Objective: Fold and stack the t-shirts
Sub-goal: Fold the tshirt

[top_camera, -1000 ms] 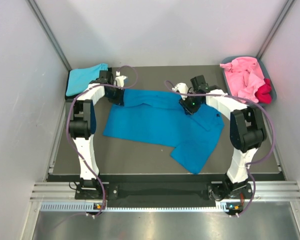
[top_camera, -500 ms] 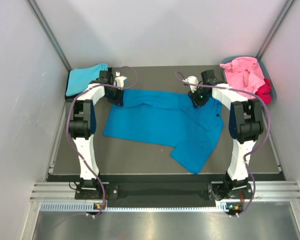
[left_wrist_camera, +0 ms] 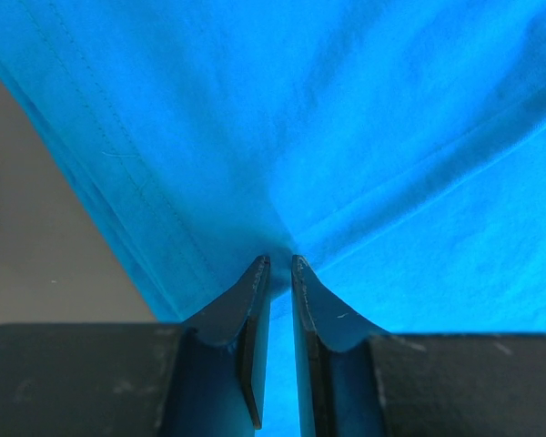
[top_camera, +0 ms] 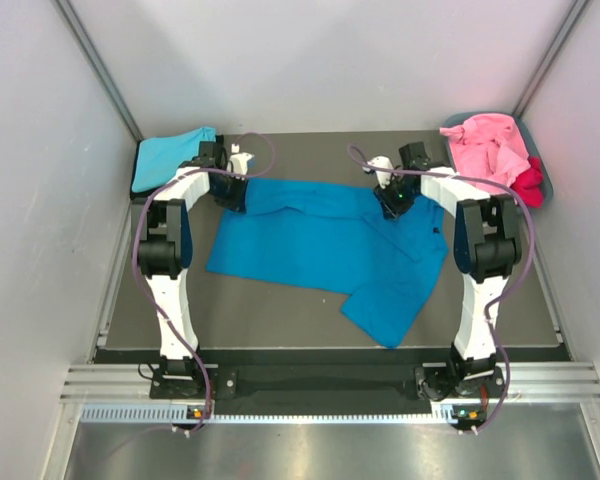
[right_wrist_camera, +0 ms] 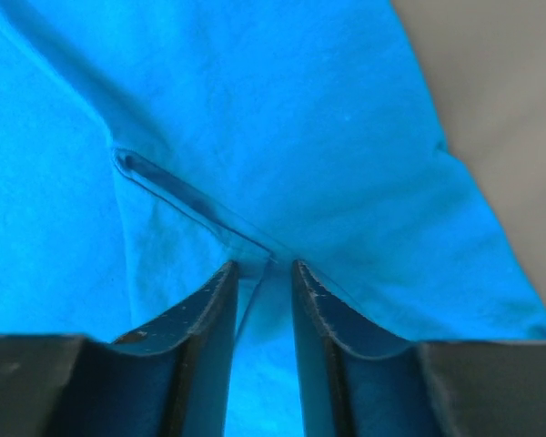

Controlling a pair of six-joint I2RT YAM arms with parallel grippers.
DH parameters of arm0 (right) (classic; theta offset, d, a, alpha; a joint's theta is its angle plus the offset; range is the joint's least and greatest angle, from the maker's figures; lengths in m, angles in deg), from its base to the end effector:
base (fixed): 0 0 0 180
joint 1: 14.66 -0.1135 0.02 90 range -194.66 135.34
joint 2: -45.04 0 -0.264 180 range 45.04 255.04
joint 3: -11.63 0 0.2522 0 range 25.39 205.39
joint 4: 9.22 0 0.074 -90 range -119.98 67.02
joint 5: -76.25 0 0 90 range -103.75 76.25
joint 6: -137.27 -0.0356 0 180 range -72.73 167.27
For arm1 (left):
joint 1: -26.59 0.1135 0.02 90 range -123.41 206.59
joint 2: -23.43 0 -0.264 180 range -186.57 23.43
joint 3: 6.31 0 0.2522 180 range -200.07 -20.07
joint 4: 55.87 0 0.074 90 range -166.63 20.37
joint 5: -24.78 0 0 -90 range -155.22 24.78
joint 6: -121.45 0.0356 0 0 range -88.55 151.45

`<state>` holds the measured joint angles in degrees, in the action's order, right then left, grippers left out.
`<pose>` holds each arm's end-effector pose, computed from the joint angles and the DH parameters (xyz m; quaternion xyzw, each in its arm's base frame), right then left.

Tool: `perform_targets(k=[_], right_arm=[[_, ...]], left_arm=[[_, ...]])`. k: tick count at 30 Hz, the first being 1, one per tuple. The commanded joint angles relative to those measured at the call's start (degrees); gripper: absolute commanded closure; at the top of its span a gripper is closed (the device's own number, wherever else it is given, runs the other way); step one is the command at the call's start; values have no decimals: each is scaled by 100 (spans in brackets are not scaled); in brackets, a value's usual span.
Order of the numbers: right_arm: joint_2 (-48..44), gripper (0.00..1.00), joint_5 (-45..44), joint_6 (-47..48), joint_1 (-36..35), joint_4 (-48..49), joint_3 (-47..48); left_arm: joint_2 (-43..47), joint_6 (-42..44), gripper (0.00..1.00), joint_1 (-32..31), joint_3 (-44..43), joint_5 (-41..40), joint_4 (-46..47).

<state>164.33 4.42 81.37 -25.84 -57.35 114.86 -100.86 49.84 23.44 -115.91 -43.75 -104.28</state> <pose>0.4280 0.0959 0.1769 -0.4031 0.8748 0.1070 0.2467 0.4597 -0.0384 0.1721 0.2211 0.9306 -0.1493 0.2505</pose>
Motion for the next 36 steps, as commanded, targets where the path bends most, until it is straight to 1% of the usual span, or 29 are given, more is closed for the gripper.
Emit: perform_targets(k=[1,2,3,6,8,13,18,23,24,27,29,30,31,33,36], right_arm=[[86,74,265,122,-25,-78,316],[51,77,292,157,-33,-105,308],[34,85,292,175,-68,-114,282],[-107,96,292,254,-104,-140,194],[-230,100,292,254,-112,-131,115],[-528,100,231,298,-218,-175,-61],[-1108,100,222,237,-586,-272,-403],[-1819,100,292,-96,-1244,-281,-1229],[-1908,100,283,-132,-1333,-272,-1465],[-2198,100,152,-211,-1562,-193,-1783],[-2225,98,-119,-325,-1545,-71,-1802],[-2182,86,-217,-326,-1432,-44,-1706],[-2129,78,-296,-326,-1335,9,-1627],[-1849,67,-367,-387,-968,62,-1251],[-1400,67,-437,-256,-606,62,-845]], left_arm=[[221,77,80,8,-41,-3,-50],[212,77,80,8,-23,-12,-50],[212,68,80,8,-23,-3,-50],[221,77,80,8,3,-20,-24],[212,68,80,8,3,-12,-6],[203,24,80,8,-14,67,38],[230,42,80,8,-14,120,108],[238,42,80,17,3,155,187],[239,50,80,17,12,147,196],[239,68,80,17,3,164,240],[212,50,80,17,-23,155,284],[169,50,79,17,-84,164,266],[151,7,79,17,-120,173,275],[107,-37,79,17,-190,199,249],[107,-81,78,8,-199,208,214]])
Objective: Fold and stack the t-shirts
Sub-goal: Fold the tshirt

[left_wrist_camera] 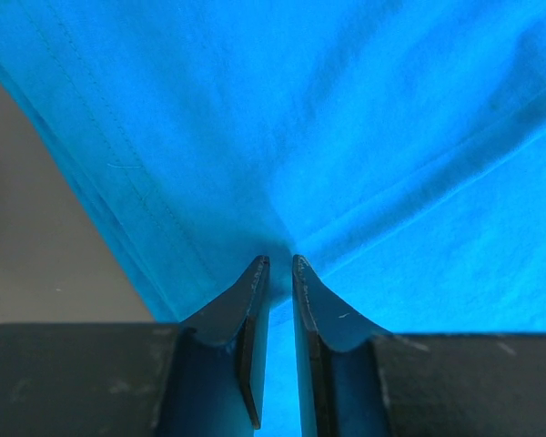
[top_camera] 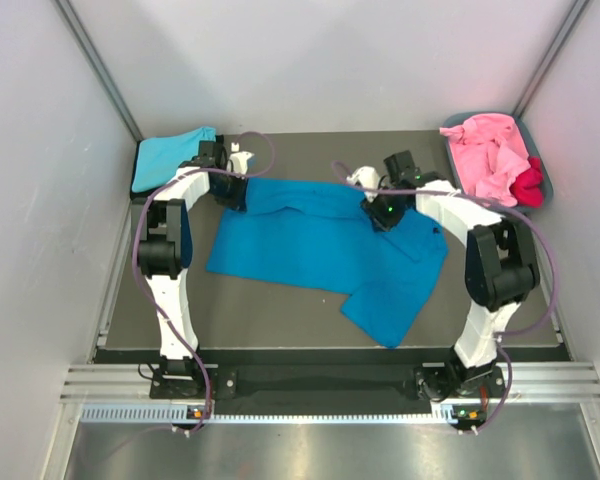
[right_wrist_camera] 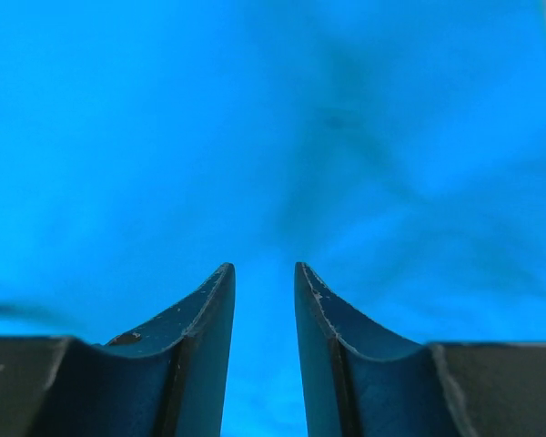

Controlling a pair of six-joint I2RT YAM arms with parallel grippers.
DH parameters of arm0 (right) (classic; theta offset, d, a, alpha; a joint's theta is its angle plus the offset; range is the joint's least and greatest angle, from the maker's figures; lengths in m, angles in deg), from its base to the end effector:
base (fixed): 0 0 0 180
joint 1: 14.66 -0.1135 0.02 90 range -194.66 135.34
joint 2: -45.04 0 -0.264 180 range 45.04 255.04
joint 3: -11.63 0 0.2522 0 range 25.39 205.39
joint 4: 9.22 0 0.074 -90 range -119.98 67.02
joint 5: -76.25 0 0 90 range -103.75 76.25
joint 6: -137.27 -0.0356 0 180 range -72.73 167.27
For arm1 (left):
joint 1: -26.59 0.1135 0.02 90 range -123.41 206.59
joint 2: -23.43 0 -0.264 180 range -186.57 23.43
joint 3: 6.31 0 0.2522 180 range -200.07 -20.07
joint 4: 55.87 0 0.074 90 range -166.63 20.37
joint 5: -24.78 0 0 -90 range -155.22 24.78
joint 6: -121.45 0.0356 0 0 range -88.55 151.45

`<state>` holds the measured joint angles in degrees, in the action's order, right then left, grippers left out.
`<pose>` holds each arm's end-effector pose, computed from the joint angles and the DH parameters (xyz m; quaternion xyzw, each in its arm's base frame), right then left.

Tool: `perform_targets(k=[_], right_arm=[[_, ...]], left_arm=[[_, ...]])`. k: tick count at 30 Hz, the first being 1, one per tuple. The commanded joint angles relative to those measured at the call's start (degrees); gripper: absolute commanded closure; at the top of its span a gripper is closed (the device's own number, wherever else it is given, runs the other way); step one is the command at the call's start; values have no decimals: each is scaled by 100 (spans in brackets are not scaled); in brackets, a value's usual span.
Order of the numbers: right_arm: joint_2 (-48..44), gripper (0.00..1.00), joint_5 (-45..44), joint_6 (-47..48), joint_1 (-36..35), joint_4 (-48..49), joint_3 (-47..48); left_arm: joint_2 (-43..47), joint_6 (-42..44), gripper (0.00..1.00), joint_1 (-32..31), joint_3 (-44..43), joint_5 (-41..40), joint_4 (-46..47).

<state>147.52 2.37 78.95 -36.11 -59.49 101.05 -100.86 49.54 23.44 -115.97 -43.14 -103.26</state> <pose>0.3420 0.1450 0.2176 -0.4598 0.8473 0.1155 0.2396 0.4615 -0.0388 0.1734 0.2210 0.9275 -0.1534 0.2594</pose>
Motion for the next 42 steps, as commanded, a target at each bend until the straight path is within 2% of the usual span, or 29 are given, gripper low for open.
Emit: perform_targets(k=[1,13,24,31,34,35,38,42], right_arm=[[482,67,-249,57,483,276,764],[1415,66,-153,137,730,346,1548],[1661,66,-162,180,765,373,1706],[1785,69,5,286,774,224,1724],[1750,75,110,321,774,171,1689],[1749,81,119,330,765,153,1689],[1706,91,119,339,774,153,1636],[1627,100,111,374,774,153,1601]], left_arm=[[107,-60,78,8,-192,129,102],[168,-24,78,8,-157,15,14],[194,-33,78,-1,-96,6,-3],[212,-16,78,-9,-70,-29,14],[221,-16,78,-9,-43,-47,14],[221,-33,78,-9,-26,-55,31],[204,-42,78,-18,-17,-47,49],[177,-60,78,-36,-34,-29,76]])
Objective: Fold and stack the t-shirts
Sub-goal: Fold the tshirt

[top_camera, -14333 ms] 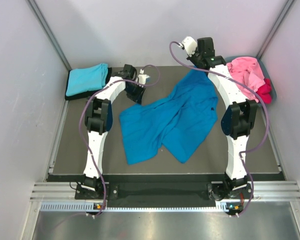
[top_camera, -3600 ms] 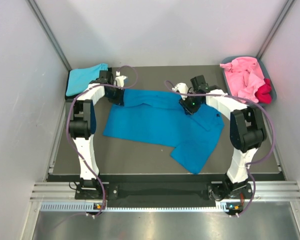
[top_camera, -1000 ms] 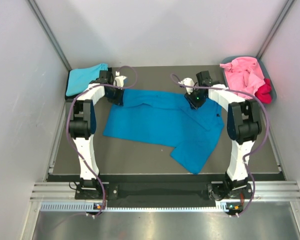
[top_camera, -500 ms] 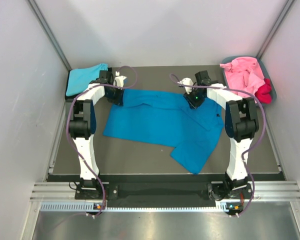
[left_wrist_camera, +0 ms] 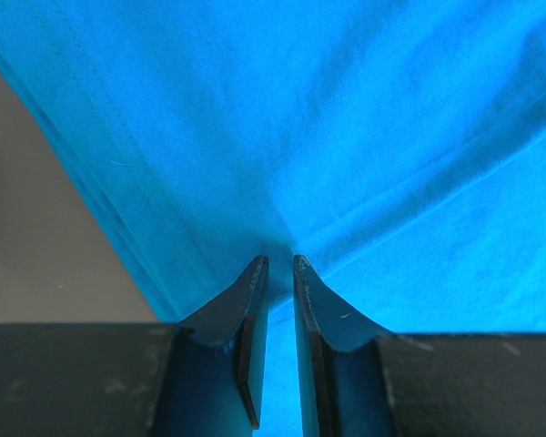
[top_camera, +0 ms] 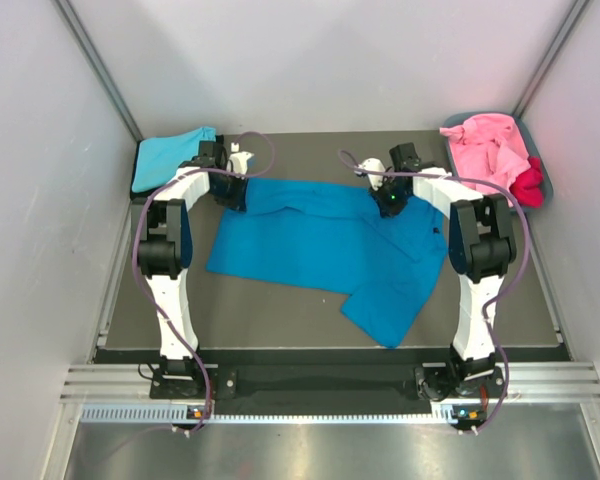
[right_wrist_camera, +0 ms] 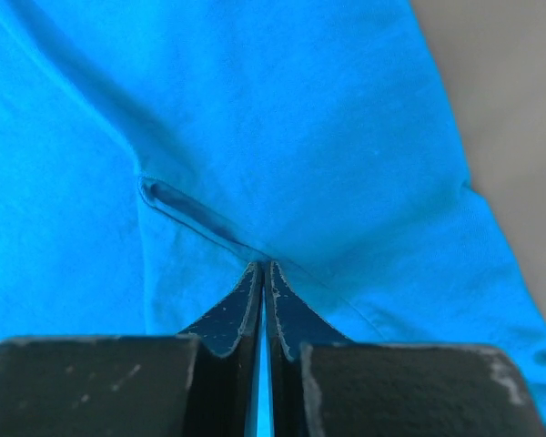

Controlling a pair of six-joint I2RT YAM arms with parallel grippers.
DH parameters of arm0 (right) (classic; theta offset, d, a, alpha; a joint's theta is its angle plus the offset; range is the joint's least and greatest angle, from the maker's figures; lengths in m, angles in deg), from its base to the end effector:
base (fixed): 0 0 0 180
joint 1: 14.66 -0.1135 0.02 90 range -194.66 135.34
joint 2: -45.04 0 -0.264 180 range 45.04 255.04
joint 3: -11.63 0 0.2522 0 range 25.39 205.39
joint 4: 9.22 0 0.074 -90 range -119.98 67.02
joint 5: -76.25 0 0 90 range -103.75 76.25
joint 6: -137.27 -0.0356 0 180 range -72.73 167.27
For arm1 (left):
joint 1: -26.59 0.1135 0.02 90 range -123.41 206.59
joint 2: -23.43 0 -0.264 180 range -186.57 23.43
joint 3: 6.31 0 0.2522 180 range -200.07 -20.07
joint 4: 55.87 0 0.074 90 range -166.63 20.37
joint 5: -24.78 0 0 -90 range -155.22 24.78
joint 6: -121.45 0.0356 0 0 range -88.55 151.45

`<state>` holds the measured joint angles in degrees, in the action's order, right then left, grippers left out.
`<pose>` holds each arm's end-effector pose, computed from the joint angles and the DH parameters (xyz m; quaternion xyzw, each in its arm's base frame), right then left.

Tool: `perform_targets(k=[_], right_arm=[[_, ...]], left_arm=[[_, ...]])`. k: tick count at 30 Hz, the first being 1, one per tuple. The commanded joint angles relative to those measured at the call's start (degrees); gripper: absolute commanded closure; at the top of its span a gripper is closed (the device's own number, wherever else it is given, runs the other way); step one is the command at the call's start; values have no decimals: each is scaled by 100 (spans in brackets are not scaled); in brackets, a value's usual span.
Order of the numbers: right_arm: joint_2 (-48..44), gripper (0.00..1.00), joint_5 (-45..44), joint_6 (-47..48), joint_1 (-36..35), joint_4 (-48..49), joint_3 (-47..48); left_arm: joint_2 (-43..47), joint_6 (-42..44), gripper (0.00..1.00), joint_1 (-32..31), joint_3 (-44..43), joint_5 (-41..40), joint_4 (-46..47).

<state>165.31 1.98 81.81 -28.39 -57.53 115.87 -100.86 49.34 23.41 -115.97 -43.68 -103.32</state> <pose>0.4274 0.1144 0.1743 -0.4227 0.8690 0.0915 0.2404 0.4615 -0.0387 0.1733 0.2186 0.9291 -0.1495 0.2583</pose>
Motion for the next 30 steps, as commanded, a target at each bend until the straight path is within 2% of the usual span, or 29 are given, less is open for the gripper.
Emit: perform_targets(k=[1,10,14,16,19,20,22,23,30], right_arm=[[-214,100,124,114,3,-52,119],[-1249,100,124,88,-489,-210,-495],[-1681,100,80,-88,-1155,-149,-1154],[-1918,94,1,-202,-1411,-79,-1602],[-2217,94,-43,-281,-1807,-70,-2042],[-2270,86,-78,-343,-1860,-35,-2147],[-2350,72,-392,-396,-1852,44,-2148],[-2324,70,-543,-370,-1765,131,-2079],[-1463,70,-781,-501,-491,299,-708]], left_arm=[[177,-49,78,-34,-43,34,82],[168,-14,78,-34,-87,61,126],[177,-14,78,-33,-34,96,170],[177,-22,78,-25,-34,105,188],[168,4,77,-25,-78,87,205],[168,13,77,-25,-122,61,223],[116,22,77,-25,-192,69,223],[89,13,77,-25,-306,96,188],[-166,-101,77,-25,-886,114,117]])
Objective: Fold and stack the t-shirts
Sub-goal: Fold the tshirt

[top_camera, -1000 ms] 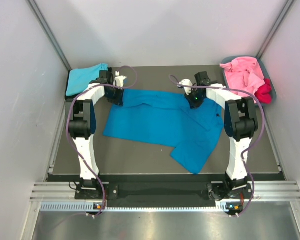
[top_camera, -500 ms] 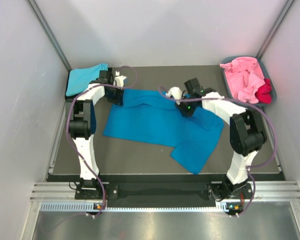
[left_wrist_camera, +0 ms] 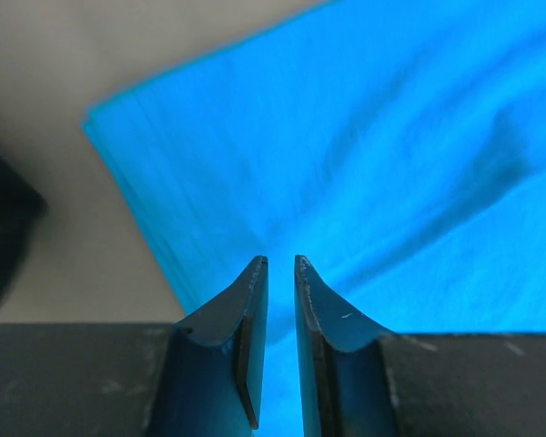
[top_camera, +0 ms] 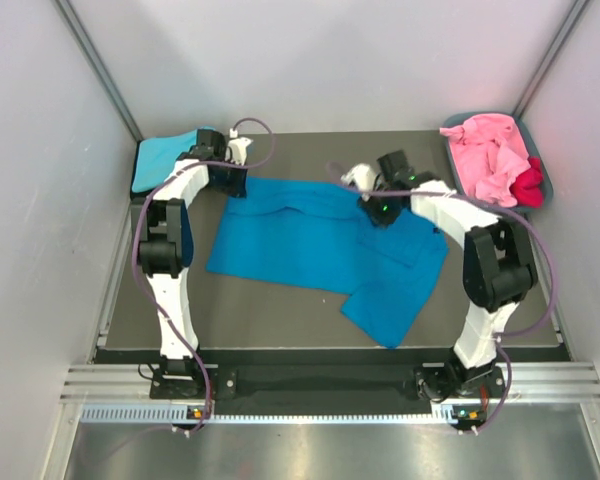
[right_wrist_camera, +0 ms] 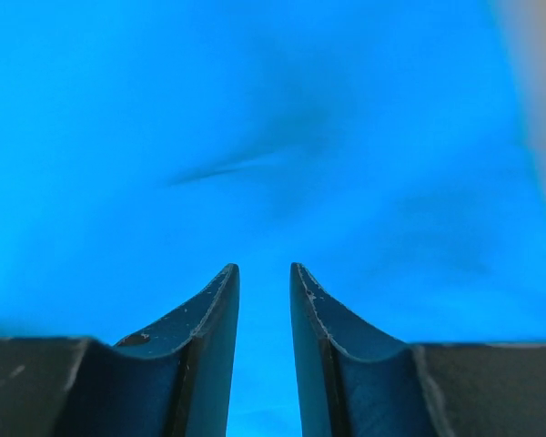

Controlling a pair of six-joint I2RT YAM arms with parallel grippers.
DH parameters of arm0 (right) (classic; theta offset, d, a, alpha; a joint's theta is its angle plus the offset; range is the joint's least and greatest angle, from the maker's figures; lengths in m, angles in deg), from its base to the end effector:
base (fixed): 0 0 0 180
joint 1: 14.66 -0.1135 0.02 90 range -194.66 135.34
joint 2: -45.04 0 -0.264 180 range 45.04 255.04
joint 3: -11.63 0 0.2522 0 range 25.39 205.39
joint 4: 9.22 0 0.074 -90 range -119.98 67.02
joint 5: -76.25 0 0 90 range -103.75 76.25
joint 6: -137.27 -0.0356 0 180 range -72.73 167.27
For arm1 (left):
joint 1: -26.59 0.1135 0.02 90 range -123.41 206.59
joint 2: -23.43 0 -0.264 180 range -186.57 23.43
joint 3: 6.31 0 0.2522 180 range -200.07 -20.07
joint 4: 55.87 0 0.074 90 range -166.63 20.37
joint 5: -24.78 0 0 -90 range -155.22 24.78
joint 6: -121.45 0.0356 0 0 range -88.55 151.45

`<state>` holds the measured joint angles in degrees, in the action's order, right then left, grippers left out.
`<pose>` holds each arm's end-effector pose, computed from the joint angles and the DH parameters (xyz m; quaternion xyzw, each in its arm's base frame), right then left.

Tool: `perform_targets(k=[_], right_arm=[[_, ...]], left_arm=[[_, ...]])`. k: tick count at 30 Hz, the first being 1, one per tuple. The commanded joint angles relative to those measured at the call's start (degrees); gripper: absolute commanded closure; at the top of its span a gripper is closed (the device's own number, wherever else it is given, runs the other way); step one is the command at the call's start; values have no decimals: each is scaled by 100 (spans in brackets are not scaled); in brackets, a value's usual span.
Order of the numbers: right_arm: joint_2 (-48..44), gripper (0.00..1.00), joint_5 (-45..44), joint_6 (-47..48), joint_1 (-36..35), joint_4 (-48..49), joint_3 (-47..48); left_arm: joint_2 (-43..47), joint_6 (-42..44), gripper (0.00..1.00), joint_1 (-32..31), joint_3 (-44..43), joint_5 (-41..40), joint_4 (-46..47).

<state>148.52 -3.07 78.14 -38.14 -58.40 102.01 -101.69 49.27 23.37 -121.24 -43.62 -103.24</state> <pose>0.3440 0.1566 0.2166 -0.4613 0.8498 0.0748 0.2438 0.4761 -0.0399 0.1944 0.2237 0.9178 -0.1436 0.2950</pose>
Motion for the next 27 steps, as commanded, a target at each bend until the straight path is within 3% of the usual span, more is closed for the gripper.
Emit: perform_targets(k=[1,9,16,21,27], right_arm=[[390,70,-338,-134,685,404,809],[1015,70,-873,-29,1311,878,1399],[1262,65,-1752,-90,1802,1274,1391],[1367,59,-1850,-134,2093,1345,1479],[1569,58,-1762,-46,2182,1274,1461]], left_arm=[[-144,-104,76,-20,-464,107,100],[-768,-165,73,-20,-1326,-288,-331],[-918,-244,71,-38,-1187,-613,-243],[-944,-245,62,-64,-1081,-903,-234],[-1023,-192,61,-126,-1055,-1123,-217]])
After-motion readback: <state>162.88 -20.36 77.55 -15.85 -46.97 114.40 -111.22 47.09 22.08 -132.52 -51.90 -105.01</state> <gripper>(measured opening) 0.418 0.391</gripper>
